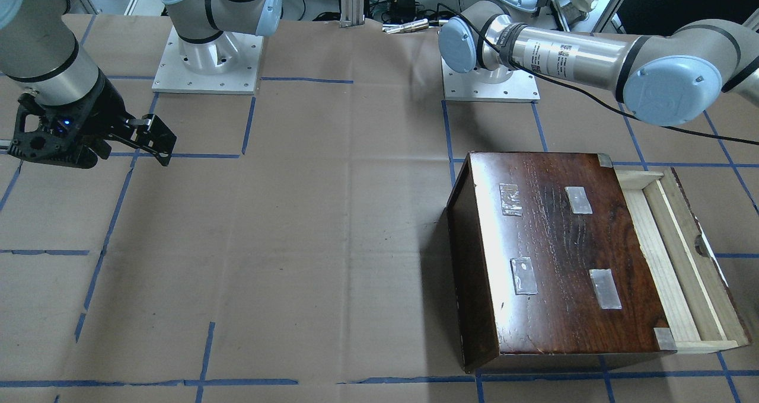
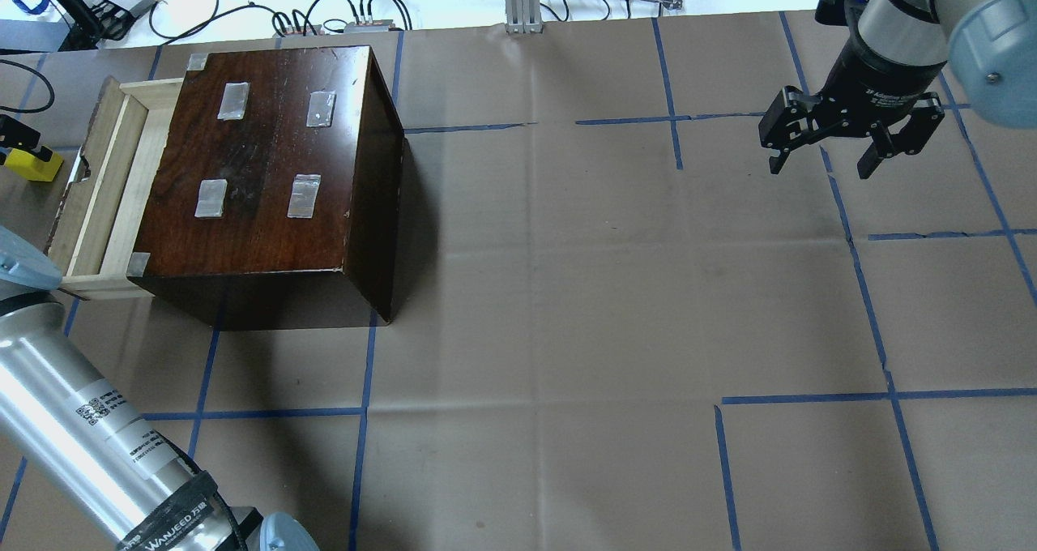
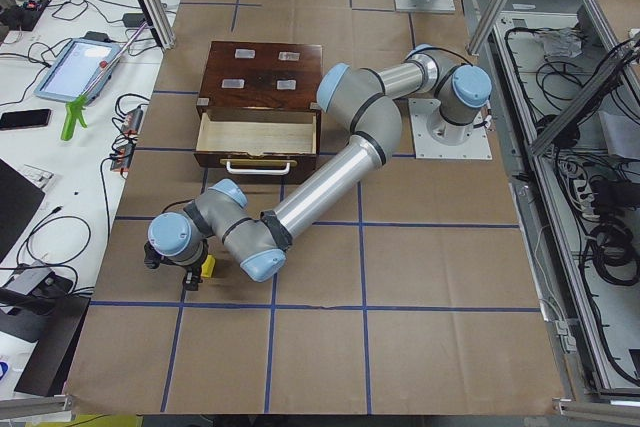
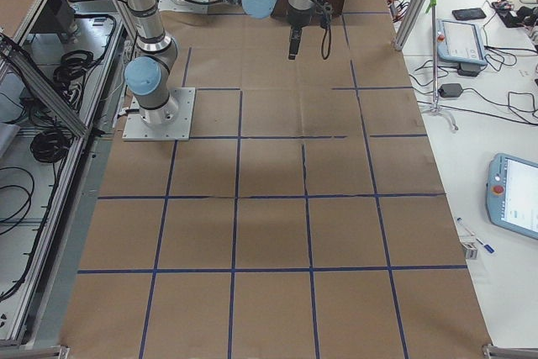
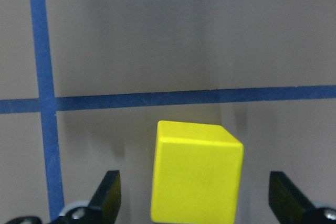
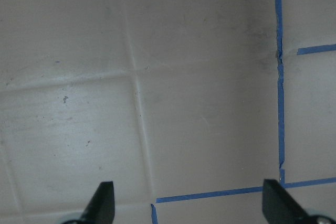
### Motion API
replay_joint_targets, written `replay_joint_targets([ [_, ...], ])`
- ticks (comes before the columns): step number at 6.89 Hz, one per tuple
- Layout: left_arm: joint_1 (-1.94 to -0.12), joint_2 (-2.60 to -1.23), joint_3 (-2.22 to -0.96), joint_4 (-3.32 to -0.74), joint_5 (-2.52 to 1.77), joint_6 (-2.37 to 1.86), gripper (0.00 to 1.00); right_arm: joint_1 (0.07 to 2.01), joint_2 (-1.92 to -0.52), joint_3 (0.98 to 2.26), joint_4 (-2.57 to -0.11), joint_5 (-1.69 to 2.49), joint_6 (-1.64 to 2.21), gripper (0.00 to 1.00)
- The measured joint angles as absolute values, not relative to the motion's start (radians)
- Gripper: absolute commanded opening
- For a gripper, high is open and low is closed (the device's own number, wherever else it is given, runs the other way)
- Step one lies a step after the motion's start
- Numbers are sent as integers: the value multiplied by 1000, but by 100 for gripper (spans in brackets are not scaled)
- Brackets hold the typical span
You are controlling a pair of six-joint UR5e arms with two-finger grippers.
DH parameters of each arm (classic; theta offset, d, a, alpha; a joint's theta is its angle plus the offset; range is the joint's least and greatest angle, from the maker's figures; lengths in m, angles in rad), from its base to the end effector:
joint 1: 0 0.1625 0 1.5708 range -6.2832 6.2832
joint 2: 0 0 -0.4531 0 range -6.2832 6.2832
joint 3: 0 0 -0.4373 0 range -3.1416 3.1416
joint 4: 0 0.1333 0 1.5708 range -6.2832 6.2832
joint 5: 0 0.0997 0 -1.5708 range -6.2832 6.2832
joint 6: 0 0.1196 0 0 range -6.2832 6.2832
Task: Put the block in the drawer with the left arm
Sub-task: 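Lower the left gripper and grasp the yellow cube, then lift the yellow cube and carry it over the open drawer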
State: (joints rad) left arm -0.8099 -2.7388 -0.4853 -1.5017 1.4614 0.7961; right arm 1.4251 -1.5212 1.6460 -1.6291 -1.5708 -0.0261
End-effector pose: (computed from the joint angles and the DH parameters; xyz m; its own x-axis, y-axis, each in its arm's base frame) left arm 0.5496 -0.7895 0.1839 -0.9956 0.0373 0.0859 0.0314 0.9971 -0.0686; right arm 0.0523 -0.5614 0.4346 -0.9928 0.1194 -0.0017 0.1190 0.9907 0.0664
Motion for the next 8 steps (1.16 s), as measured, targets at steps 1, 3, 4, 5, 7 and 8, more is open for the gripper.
replay_joint_targets([
  [1, -810, -2742, -485, -1501, 1462, 796, 50, 1425, -1521, 1646, -1629, -1571, -26, 100],
  [3, -810, -2742, -483, -1501, 1462, 796, 37, 1425, -1522, 1646, -1629, -1571, -26, 100],
  [4, -810, -2736, -484, -1503, 1462, 796, 37, 1425, -1522, 1646, -1629, -1571, -26, 100],
  [5, -810, -2722, -487, -1517, 1462, 796, 37, 1425, -1521, 1646, -1629, -1571, -26, 100],
  [7, -809, -2638, -516, -1608, 1464, 796, 32, 1425, -1521, 1646, -1629, -1571, -26, 100],
  [8, -809, -2575, -558, -1658, 1465, 793, 32, 1425, -1521, 1646, -1629, -1571, -26, 100],
])
